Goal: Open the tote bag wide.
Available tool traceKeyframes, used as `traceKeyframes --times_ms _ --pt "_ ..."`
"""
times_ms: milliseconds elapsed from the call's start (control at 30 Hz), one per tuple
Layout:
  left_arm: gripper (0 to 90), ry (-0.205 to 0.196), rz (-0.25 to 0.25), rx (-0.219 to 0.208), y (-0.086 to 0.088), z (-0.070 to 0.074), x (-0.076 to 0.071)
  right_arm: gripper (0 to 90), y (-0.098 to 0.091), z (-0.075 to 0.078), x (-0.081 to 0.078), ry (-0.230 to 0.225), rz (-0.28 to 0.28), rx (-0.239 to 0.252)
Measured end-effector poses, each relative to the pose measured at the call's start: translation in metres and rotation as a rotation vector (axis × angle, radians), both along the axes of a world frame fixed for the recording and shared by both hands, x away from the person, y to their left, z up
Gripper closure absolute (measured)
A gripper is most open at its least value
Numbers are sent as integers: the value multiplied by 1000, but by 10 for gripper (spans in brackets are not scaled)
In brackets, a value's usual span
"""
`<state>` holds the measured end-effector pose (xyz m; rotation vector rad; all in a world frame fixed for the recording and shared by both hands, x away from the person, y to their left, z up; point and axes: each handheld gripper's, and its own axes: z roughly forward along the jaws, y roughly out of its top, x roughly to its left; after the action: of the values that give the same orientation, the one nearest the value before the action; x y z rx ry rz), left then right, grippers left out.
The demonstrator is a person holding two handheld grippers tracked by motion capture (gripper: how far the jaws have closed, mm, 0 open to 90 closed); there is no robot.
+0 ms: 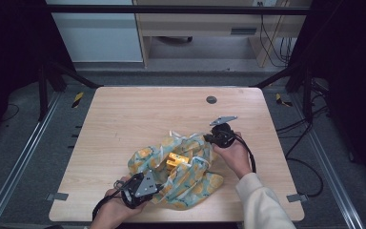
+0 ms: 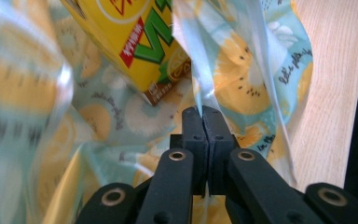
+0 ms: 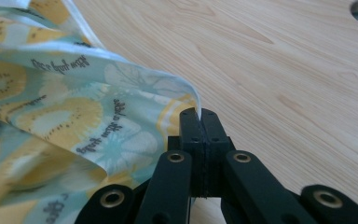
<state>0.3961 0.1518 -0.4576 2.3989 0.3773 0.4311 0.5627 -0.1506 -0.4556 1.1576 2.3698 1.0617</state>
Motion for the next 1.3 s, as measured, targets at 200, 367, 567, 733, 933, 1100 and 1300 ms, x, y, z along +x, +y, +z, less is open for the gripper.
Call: traceKeyframes --times_ms 200,367,567,733,933,1100,1300 --pt "897 0 -4 13 0 -1 -2 900 -19 -1 2 -2 -52 -7" --pt "897 0 -6 25 0 -1 -5 900 -32 0 3 -10 -72 -15" --pt "898 -1 -14 35 1 -2 -8 900 -41 -3 7 -3 -92 -12" --pt "899 0 -14 41 2 -3 -11 900 -42 -4 7 -15 -99 -27" --pt "899 9 -17 47 0 -5 -12 900 -40 -8 9 -17 -103 -52" --pt "887 -11 0 33 1 -6 -12 886 -36 -13 8 0 -97 -57" --pt "500 -122 97 -110 10 18 -8 524 -31 2 -7 -84 -94 -15"
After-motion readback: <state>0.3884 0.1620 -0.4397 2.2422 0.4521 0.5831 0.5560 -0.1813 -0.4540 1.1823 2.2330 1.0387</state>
